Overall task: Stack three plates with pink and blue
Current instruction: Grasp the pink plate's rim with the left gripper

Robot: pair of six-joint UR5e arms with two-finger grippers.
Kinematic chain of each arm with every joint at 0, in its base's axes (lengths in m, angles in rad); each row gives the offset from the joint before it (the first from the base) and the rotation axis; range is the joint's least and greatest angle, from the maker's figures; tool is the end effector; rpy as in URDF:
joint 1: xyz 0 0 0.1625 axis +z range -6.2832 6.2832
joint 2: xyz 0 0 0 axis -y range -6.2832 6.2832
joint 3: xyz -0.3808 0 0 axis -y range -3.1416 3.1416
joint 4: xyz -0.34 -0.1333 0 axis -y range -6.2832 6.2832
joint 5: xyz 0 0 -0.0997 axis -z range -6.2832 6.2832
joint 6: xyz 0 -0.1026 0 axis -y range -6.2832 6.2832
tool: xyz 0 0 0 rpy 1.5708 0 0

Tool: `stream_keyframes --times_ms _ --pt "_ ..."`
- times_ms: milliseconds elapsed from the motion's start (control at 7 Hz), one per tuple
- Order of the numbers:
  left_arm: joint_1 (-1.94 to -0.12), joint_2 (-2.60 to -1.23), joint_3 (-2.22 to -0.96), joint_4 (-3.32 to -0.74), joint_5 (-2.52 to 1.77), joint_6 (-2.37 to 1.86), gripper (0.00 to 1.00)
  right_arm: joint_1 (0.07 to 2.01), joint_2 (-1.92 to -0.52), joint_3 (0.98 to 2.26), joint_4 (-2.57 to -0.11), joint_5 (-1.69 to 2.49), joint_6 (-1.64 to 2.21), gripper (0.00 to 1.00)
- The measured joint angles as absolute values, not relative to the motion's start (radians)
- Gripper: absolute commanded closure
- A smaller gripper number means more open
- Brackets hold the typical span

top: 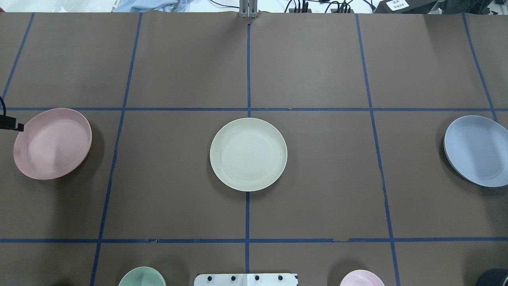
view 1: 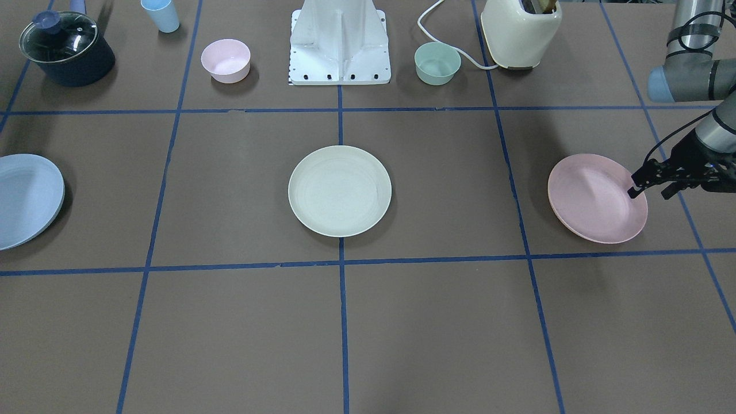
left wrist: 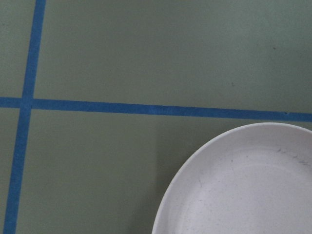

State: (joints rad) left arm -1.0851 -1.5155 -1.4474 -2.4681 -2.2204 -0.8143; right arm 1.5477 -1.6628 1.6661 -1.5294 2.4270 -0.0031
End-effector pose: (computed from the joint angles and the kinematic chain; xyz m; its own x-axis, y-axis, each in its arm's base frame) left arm 0.1435 -0.4245 0.5990 0.6113 0.0128 -0.7913 0.1358 0.9834 0.1208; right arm 0.0464 -0.4088 0.6033 0.6543 -0.0520 0.7545 0.0251 0.9986 0.0470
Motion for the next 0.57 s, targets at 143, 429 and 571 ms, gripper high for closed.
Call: stream_keyframes --times_ms 143,429,571 --pt "-1.060 -1.516 -1.439 -2.469 -2.209 -0.813 0.51 1.546 -1.663 1.666 -1.529 2.427 -0.003 0.00" --pt "-1.036 -1.515 -1.434 -2.470 -2.195 -0.808 1.00 1.544 -1.663 1.666 -1.529 2.427 -0.004 0.00" --pt "-1.034 -1.513 -1.434 -2.470 -2.193 -0.806 1.00 1.543 -1.663 1.666 -1.529 2.426 -0.005 0.00"
